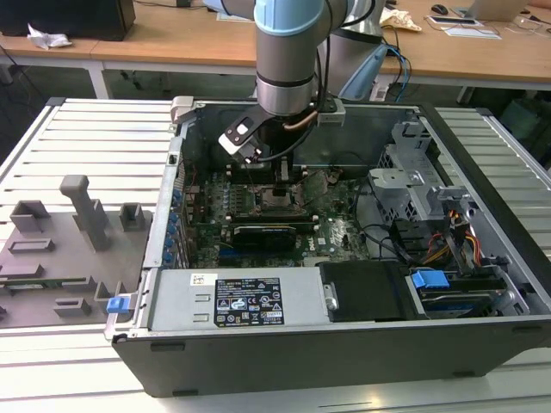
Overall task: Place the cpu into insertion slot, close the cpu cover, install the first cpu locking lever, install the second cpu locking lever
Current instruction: 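Close the cpu cover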
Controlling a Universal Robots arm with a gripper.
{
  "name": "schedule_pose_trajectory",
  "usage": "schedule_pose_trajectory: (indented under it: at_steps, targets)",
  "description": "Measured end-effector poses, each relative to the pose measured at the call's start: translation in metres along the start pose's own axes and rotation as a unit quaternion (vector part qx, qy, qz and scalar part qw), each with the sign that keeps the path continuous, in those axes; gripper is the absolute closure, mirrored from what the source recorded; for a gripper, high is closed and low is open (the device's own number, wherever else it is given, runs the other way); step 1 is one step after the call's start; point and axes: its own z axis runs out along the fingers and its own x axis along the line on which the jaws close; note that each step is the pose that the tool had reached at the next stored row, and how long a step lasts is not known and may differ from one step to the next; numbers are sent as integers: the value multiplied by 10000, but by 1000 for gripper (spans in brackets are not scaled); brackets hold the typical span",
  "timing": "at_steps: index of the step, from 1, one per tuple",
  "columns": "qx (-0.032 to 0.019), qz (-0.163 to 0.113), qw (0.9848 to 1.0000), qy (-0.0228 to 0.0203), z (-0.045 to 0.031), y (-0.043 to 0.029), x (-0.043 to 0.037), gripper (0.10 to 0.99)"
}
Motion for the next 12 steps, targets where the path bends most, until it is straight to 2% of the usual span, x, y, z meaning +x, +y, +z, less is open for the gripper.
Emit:
schedule_pose_trajectory:
  at_steps: [12]
  targets:
    - [0,11,10000,0,-53,2,1,980]
